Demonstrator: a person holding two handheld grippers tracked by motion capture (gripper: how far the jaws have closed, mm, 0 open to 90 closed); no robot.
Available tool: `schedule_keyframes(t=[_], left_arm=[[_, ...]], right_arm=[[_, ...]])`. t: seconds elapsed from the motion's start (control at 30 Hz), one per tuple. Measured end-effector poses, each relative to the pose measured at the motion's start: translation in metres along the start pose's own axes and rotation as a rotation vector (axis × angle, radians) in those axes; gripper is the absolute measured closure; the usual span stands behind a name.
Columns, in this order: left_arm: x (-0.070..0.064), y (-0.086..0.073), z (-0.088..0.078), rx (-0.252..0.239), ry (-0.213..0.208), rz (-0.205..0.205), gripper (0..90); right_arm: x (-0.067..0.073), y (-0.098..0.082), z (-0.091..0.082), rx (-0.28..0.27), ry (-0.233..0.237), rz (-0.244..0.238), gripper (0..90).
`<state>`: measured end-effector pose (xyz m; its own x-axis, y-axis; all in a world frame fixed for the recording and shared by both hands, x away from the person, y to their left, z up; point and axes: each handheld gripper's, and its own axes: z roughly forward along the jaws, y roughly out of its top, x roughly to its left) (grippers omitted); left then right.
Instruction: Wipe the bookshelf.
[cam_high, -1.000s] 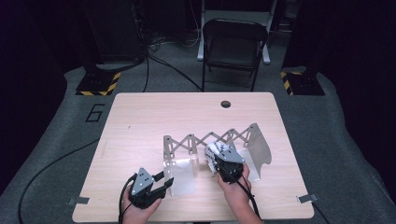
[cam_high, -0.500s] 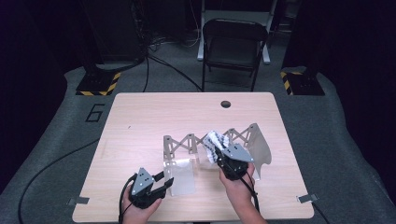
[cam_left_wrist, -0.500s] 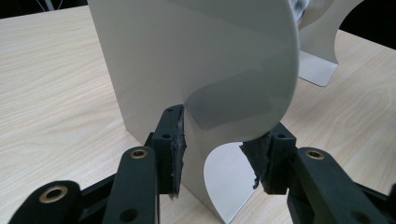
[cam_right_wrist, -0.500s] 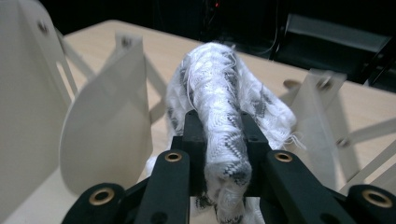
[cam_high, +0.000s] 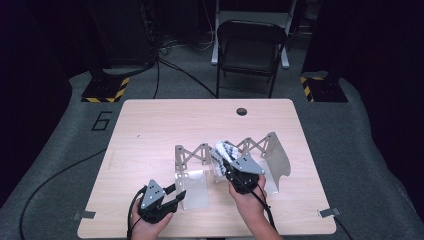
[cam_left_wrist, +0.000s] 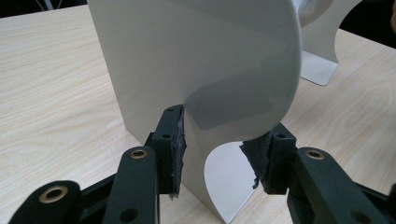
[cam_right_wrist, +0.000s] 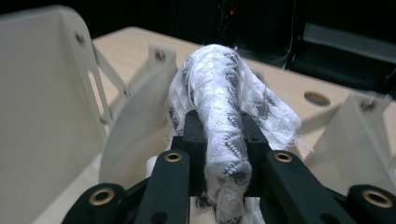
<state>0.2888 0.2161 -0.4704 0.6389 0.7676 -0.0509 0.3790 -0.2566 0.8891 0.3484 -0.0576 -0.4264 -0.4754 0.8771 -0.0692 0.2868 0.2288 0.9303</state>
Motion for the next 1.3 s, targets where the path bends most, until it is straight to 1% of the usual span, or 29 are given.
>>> schedule_keyframes(t=[0.03,0.1,0.13,0.17,0.2,0.27,0.3,0.4,0.47,0.5,0.53,0.57,0.63,0.67,0.73,0.77,0.8,0.87,0.9,0.93,0.97,1.03,1.17,1.23,1.3], left_arm=[[0.0,0.0,0.0,0.0,0.0,0.0,58.5],[0.0,0.0,0.0,0.0,0.001,0.001,58.7],[0.0,0.0,0.0,0.0,0.0,0.0,58.7],[0.0,0.0,0.001,-0.01,0.004,-0.004,58.7],[0.0,0.0,0.001,-0.009,0.003,-0.004,58.7],[0.0,-0.001,0.001,-0.008,0.002,-0.004,58.8],[0.0,-0.001,0.001,-0.007,0.002,-0.003,58.9],[0.001,0.0,0.0,0.003,-0.002,0.009,58.9],[0.001,0.0,0.0,0.002,0.0,0.008,58.8],[0.001,0.0,0.0,0.002,0.001,0.007,58.9],[0.001,0.0,0.0,0.002,0.002,0.007,58.8],[0.001,0.0,0.0,0.002,0.0,0.005,58.8],[0.001,0.0,0.001,0.002,0.003,0.007,58.7],[0.0,0.0,0.001,0.0,0.003,-0.002,58.6],[-0.001,0.0,0.002,-0.012,0.017,-0.004,58.4],[-0.001,0.0,0.002,-0.013,0.017,-0.003,58.2],[-0.001,0.0,0.002,-0.013,0.017,-0.003,58.0],[-0.002,0.0,0.002,-0.011,0.015,-0.001,57.2],[-0.002,0.0,0.003,-0.019,0.022,-0.001,57.0],[-0.002,0.0,0.003,-0.018,0.023,0.004,56.3],[-0.001,0.001,0.002,-0.023,0.028,0.012,55.8],[-0.001,0.001,0.002,-0.028,0.031,0.011,54.7],[-0.001,0.002,0.003,-0.032,0.032,0.014,54.5],[-0.002,0.002,0.003,-0.034,0.034,0.012,54.8],[-0.001,0.002,0.003,-0.02,0.031,0.018,55.7]], right_arm=[[0.0,0.002,0.001,-0.002,0.006,0.004,77.2],[0.001,0.001,0.005,0.017,0.01,0.003,77.2],[0.002,-0.003,0.01,0.042,0.009,-0.005,77.2],[0.002,-0.007,0.013,0.057,0.013,-0.002,77.2],[0.002,-0.014,0.018,0.088,0.019,0.0,77.2],[0.002,-0.025,0.026,0.129,0.025,0.004,77.2],[0.002,-0.03,0.029,0.151,0.028,0.014,77.2],[0.002,-0.038,0.033,0.178,0.029,0.02,77.2],[0.0,-0.039,0.033,0.178,0.04,0.019,77.3],[0.0,-0.037,0.031,0.179,0.048,0.032,77.3],[-0.001,-0.034,0.028,0.156,0.063,0.052,77.3],[-0.003,-0.03,0.024,0.136,0.077,0.053,77.3],[-0.003,-0.019,0.015,0.091,0.087,0.062,77.3],[-0.004,-0.013,0.011,0.065,0.093,0.061,77.3],[-0.004,-0.004,0.002,0.029,0.108,0.076,77.3],[-0.004,0.0,0.0,0.014,0.116,0.08,77.3],[-0.004,0.002,0.0,0.002,0.123,0.074,77.3],[-0.002,0.001,0.001,0.02,0.129,0.077,77.3],[-0.003,-0.001,0.003,0.027,0.136,0.075,77.3],[-0.002,-0.005,0.007,0.043,0.153,0.088,77.3],[-0.001,-0.008,0.008,0.055,0.159,0.1,77.4],[0.001,-0.018,0.013,0.086,0.169,0.114,77.4],[0.005,-0.033,0.022,0.143,0.203,0.112,77.4],[0.007,-0.035,0.024,0.157,0.204,0.107,77.4],[0.005,-0.032,0.024,0.142,0.213,0.111,77.4]])
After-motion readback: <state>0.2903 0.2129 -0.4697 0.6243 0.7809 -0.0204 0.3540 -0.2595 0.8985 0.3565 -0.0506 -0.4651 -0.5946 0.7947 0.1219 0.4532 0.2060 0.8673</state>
